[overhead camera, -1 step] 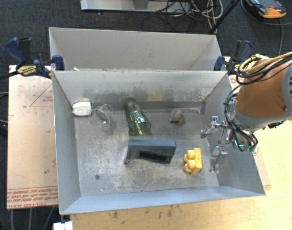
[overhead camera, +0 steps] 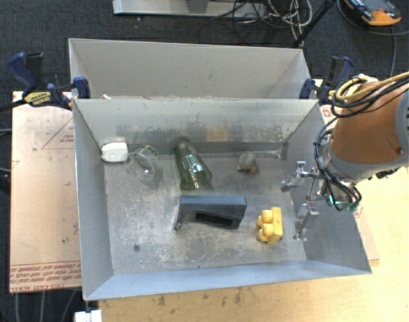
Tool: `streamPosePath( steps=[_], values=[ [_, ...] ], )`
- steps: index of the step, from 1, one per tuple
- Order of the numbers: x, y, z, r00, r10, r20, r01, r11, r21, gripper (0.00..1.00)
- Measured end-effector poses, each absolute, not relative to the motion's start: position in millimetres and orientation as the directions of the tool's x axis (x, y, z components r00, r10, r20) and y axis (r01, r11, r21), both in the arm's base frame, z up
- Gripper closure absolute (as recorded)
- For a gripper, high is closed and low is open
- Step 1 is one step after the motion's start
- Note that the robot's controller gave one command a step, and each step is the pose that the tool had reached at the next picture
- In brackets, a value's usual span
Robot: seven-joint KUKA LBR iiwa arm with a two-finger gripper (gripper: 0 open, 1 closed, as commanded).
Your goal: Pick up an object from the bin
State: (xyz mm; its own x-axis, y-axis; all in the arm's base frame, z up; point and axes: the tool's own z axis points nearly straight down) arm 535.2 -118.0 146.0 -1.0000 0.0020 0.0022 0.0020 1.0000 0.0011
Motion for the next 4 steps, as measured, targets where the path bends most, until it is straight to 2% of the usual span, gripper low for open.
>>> streamPosePath(
  steps=[1,2,3,4],
  values=[
    [528.1,-123,146,-0.996,-0.093,-0.001,-0.093,0.996,0.001,0.00],
    [527.7,-100,125,-0.996,-0.088,-0.002,-0.088,0.996,0.000,0.00],
    [497.4,-42,74,-0.999,-0.044,-0.016,-0.044,0.999,0.002,1.00],
    [495.5,-43,72,-0.999,-0.043,-0.011,-0.043,0.999,0.000,0.00]
  ],
)
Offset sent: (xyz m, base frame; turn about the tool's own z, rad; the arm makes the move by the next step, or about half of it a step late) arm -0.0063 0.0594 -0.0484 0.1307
